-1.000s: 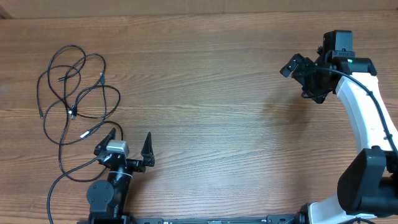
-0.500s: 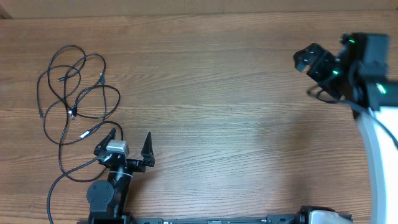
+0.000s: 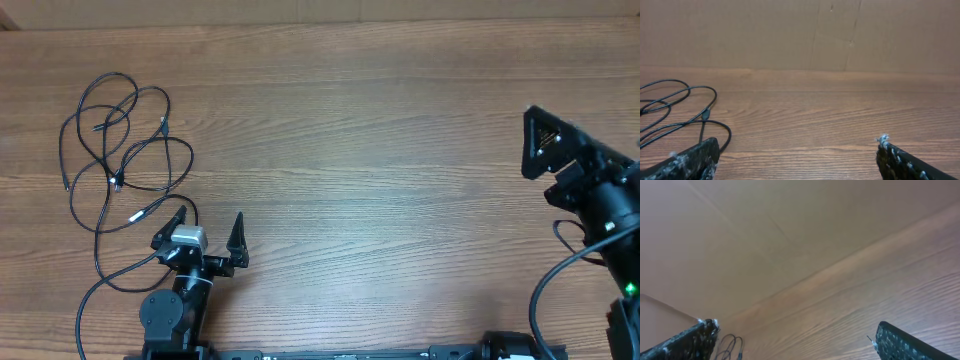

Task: Untangle cables

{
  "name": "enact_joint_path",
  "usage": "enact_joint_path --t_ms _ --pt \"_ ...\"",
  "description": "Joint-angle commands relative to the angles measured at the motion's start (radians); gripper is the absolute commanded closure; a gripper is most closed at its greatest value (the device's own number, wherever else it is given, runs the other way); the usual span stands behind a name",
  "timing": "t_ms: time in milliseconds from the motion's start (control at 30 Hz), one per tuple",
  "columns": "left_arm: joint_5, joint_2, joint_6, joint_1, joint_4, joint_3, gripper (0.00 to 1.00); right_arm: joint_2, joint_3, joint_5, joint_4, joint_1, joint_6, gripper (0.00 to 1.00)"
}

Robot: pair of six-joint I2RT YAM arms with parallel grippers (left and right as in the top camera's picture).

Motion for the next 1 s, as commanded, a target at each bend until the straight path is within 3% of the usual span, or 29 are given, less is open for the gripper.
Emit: enact_joint_path --t_ms 0,233,567,967 --pt "-0.014 -0.011 0.030 0.006 -0.003 -0.003 0.01 0.009 0.006 0.008 -0.036 -0.002 -0.003 0.00" --pt "-0.014 -0.011 0.030 0.006 -0.003 -0.003 0.01 -0.008 -0.077 0.008 -0.154 -0.002 -0.003 0.00" --pt "-0.014 -0.011 0.030 0.006 -0.004 -0.004 0.00 -0.294 -0.445 0.008 -0.147 -0.002 -0.003 0.00" --pt "-0.014 -0.011 0.030 0.006 -0.003 -0.003 0.00 -0.610 -0.832 0.008 0.103 -0.002 -0.003 0.00"
